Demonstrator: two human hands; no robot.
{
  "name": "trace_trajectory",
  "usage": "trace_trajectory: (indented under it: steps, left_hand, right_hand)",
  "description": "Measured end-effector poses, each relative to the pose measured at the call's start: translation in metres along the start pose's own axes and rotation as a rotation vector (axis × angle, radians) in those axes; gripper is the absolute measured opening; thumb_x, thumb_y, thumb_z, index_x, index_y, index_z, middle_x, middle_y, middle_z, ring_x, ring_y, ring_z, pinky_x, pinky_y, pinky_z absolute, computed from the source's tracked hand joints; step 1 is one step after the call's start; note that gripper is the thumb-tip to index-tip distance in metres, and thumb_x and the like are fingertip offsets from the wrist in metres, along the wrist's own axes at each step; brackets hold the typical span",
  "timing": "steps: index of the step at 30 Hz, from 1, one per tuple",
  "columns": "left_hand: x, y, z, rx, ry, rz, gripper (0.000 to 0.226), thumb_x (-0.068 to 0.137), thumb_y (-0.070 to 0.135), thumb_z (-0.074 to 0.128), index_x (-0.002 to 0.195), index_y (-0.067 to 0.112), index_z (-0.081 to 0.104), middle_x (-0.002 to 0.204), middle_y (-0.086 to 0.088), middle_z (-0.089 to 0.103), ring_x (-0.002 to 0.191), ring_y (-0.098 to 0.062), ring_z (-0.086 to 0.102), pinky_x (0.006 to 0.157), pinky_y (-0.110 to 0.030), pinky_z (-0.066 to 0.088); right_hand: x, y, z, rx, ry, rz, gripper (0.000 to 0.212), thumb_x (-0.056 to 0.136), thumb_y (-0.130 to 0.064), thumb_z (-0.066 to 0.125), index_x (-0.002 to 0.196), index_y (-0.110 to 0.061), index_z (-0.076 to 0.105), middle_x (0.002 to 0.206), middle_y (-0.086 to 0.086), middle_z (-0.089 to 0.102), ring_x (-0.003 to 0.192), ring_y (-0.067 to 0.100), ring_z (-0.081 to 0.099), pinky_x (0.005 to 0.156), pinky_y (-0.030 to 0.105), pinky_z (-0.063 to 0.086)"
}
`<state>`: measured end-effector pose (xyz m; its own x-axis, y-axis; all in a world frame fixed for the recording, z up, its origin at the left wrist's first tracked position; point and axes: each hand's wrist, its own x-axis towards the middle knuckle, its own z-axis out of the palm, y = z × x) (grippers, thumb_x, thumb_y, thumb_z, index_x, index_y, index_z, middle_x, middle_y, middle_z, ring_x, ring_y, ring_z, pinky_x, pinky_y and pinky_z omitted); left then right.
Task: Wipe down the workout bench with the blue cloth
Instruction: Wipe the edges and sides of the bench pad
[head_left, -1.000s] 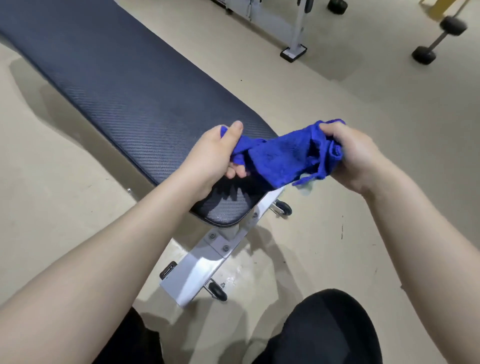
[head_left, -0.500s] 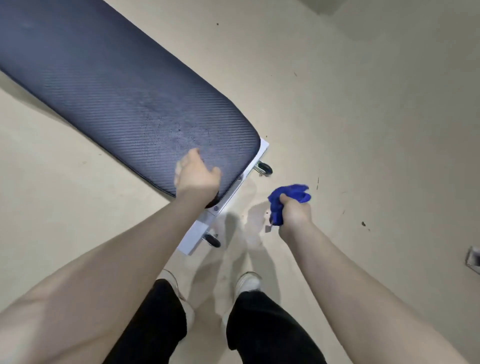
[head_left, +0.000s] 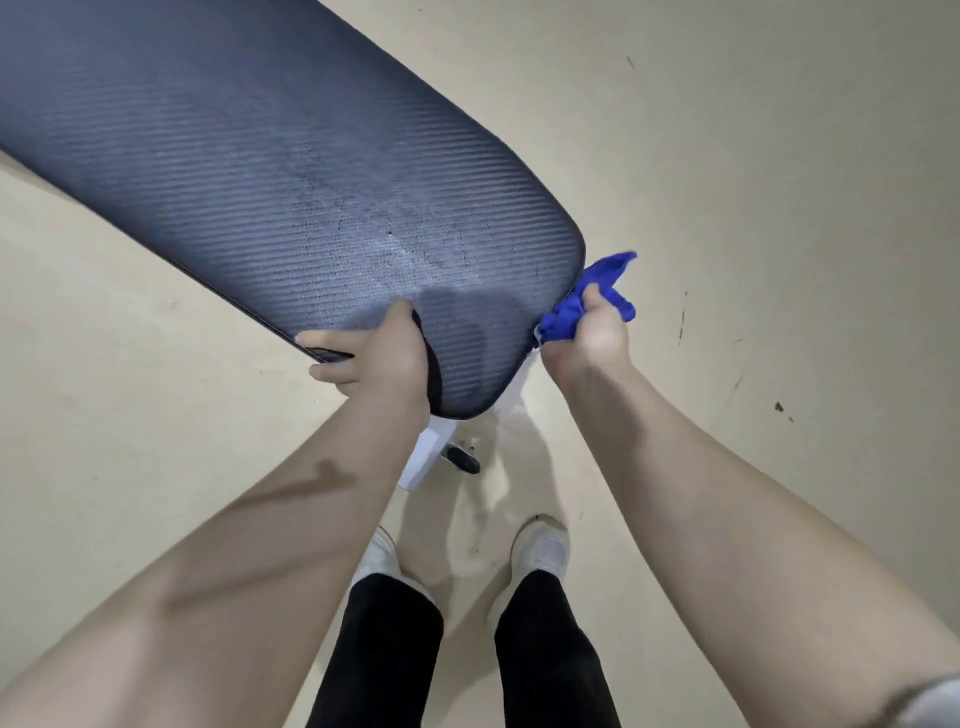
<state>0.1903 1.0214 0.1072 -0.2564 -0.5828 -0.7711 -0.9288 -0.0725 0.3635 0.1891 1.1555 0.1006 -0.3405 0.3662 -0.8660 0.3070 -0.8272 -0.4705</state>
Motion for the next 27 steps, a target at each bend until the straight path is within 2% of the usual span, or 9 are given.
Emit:
trace_trajectory:
  steps: [3,6,8,10,14,19,23,25,27]
  left_hand:
    - [0.002,0.004,0.006,-0.031,0.010,-0.071,0.110,0.077,0.058,0.055,0.148,0.022,-0.021,0.159,-0.009,-0.012,0.147,-0.030,0.004,0.119,-0.048,0.007]
    - [0.002,0.006,0.009,-0.026,0.063,-0.116,0.124,0.063,0.071,0.058,0.149,0.023,-0.019,0.159,-0.007,-0.010,0.146,-0.029,0.006,0.118,-0.050,0.009]
    - [0.002,0.008,0.010,-0.038,0.048,-0.141,0.129,0.052,0.081,0.048,0.150,0.023,-0.013,0.160,-0.008,-0.010,0.146,-0.032,0.005,0.119,-0.050,0.004]
    - [0.003,0.010,0.010,-0.077,0.031,-0.179,0.134,0.039,0.086,0.032,0.153,0.024,-0.002,0.160,-0.009,-0.011,0.146,-0.037,0.004,0.118,-0.052,-0.002]
    - [0.003,0.014,0.012,-0.006,0.042,-0.183,0.117,0.066,0.069,0.050,0.151,0.021,-0.015,0.159,-0.009,-0.018,0.145,-0.035,0.006,0.116,-0.051,0.000]
    - [-0.002,0.015,0.010,0.067,0.042,-0.101,0.106,0.085,0.053,0.054,0.148,0.014,-0.022,0.158,-0.010,-0.021,0.147,-0.034,-0.001,0.118,-0.043,-0.005]
    - [-0.001,0.022,0.011,0.025,0.130,-0.190,0.101,0.083,0.052,0.052,0.151,0.018,-0.013,0.159,-0.012,-0.012,0.145,-0.034,0.012,0.117,-0.044,0.004]
    - [-0.009,0.029,0.014,0.125,0.247,-0.085,0.091,0.086,0.042,0.052,0.152,0.013,-0.003,0.160,-0.014,-0.009,0.146,-0.031,0.008,0.117,-0.043,0.004]
    - [-0.021,0.039,0.019,0.305,0.263,0.205,0.082,0.087,0.032,0.054,0.152,0.017,0.007,0.160,-0.011,-0.010,0.147,-0.029,0.003,0.117,-0.047,0.002]
  right_hand:
    - [-0.016,0.031,-0.025,-0.237,-0.023,-0.005,0.031,0.098,-0.007,0.035,0.068,-0.015,0.043,0.042,-0.003,0.045,0.034,0.010,0.036,0.043,0.020,0.030]
    - [-0.043,0.055,-0.044,-0.272,-0.089,0.153,0.038,0.096,-0.002,0.029,0.066,-0.020,0.044,0.048,0.000,0.039,0.039,0.012,0.032,0.045,0.023,0.027]
    - [-0.032,0.041,-0.025,-0.237,0.050,0.171,0.042,0.096,-0.002,0.031,0.058,-0.020,0.032,0.035,-0.006,0.033,0.029,0.010,0.026,0.041,0.017,0.022]
    - [-0.007,0.013,0.003,-0.223,0.183,0.122,0.038,0.095,-0.009,0.037,0.059,-0.018,0.033,0.028,-0.008,0.033,0.024,0.009,0.028,0.041,0.013,0.023]
    - [0.026,-0.022,0.026,-0.258,0.149,-0.078,0.018,0.097,-0.015,0.040,0.082,-0.021,0.048,0.051,-0.007,0.052,0.039,0.012,0.034,0.045,0.019,0.026]
    - [-0.003,0.013,-0.017,-0.335,0.088,0.154,0.031,0.097,-0.007,0.042,0.067,-0.017,0.043,0.062,0.004,0.043,0.052,0.018,0.037,0.053,0.031,0.031]
    - [0.011,-0.014,0.004,-0.337,0.119,0.165,0.042,0.092,0.001,0.042,0.055,-0.018,0.034,0.047,0.001,0.036,0.035,0.015,0.030,0.043,0.023,0.023]
    - [0.025,-0.048,0.030,-0.337,0.119,0.102,0.042,0.094,-0.004,0.043,0.054,-0.018,0.038,0.042,-0.001,0.038,0.028,0.013,0.031,0.037,0.018,0.025]
    - [0.038,-0.073,0.055,-0.489,0.003,0.026,0.033,0.096,-0.012,0.044,0.063,-0.017,0.044,0.037,-0.006,0.043,0.028,0.009,0.036,0.038,0.016,0.029]
